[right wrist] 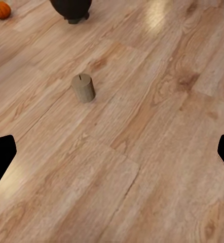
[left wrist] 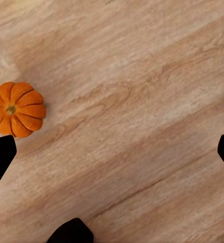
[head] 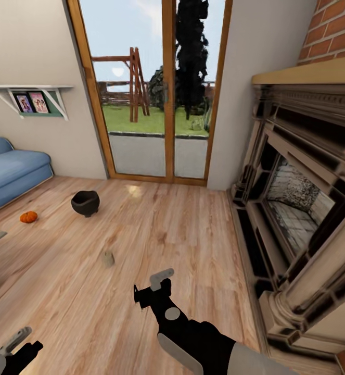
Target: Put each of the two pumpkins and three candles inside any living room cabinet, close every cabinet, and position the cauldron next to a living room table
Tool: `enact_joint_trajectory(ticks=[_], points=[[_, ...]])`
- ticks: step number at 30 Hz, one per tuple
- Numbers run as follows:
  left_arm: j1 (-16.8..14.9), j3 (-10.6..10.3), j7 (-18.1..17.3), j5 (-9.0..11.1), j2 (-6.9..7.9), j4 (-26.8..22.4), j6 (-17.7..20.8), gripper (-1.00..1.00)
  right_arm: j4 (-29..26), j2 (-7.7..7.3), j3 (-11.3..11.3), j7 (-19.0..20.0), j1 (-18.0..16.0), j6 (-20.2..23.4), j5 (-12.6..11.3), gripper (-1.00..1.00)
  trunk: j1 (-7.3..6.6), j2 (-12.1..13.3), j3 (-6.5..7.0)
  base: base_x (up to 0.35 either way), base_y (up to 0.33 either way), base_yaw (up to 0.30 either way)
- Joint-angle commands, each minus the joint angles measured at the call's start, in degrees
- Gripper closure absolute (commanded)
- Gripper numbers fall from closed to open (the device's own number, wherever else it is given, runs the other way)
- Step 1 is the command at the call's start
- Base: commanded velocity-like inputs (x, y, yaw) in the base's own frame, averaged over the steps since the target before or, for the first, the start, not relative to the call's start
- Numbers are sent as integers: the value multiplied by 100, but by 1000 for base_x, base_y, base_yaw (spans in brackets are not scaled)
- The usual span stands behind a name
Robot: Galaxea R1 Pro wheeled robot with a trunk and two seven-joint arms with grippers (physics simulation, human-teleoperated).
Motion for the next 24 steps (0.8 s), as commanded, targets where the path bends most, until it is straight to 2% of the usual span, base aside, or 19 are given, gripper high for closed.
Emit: enact_joint_trajectory(ticks=[1,11,24], points=[[-1,3,48,61,0,-10,22,-100,-10,-3,18,-43,-8,24,-17,-100,3,-3,-5,335,-81,7],[2,0,48,56,-6,-10,20,-100,-10,-3,19,-43,-8,24,-17,-100,3,-3,-5,335,-101,46],[1,3,48,47,0,-10,19,-100,-10,-4,19,-43,-8,33,-26,-100,3,-3,20,335,-19,237]])
